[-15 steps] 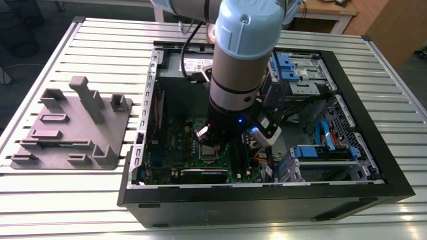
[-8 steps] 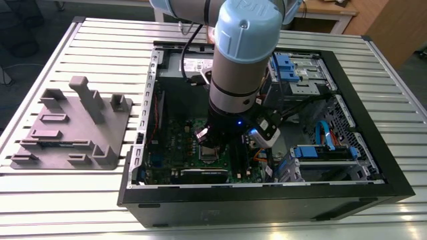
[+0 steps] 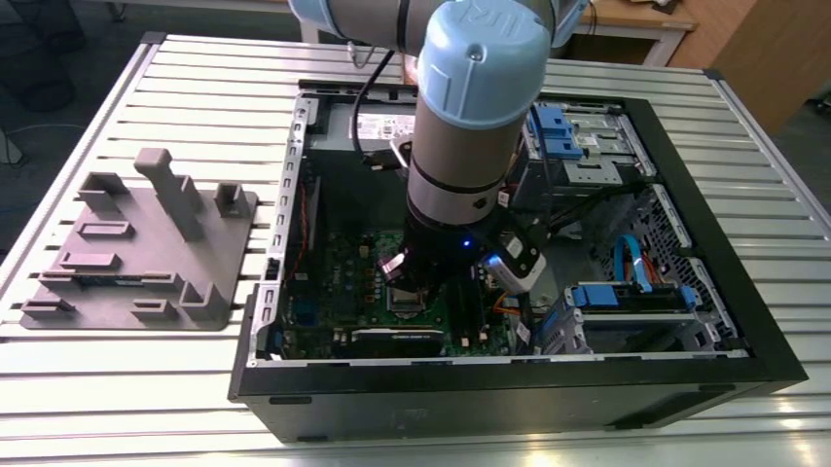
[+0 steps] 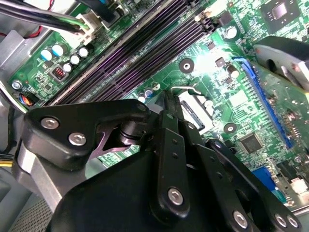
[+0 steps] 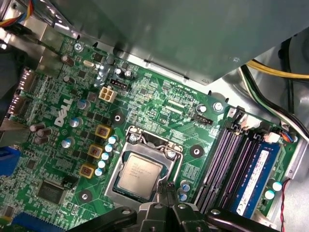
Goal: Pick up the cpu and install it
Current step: 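Install the first cpu locking lever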
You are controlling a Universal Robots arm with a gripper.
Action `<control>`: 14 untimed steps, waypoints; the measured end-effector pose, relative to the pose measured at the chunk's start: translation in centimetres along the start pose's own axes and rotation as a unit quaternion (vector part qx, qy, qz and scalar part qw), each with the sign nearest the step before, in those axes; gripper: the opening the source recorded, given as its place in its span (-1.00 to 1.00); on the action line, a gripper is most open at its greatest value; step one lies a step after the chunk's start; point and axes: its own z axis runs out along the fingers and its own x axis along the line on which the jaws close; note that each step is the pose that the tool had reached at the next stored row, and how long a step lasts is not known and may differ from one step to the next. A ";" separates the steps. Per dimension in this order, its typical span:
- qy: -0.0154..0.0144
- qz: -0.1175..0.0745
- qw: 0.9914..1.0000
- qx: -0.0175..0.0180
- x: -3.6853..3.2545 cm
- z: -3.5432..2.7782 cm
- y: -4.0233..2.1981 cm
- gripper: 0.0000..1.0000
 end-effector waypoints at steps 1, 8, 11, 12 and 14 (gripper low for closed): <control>0.000 0.000 1.000 0.000 0.01 0.02 -0.03 -0.79; 0.000 0.000 1.000 0.000 0.05 0.37 -0.16 -0.79; 0.000 0.000 1.000 0.000 0.03 0.52 -0.21 -0.79; 0.000 0.000 1.000 0.000 0.00 0.55 -0.23 -0.79; 0.000 0.000 1.000 0.000 -0.09 0.58 -0.27 -0.79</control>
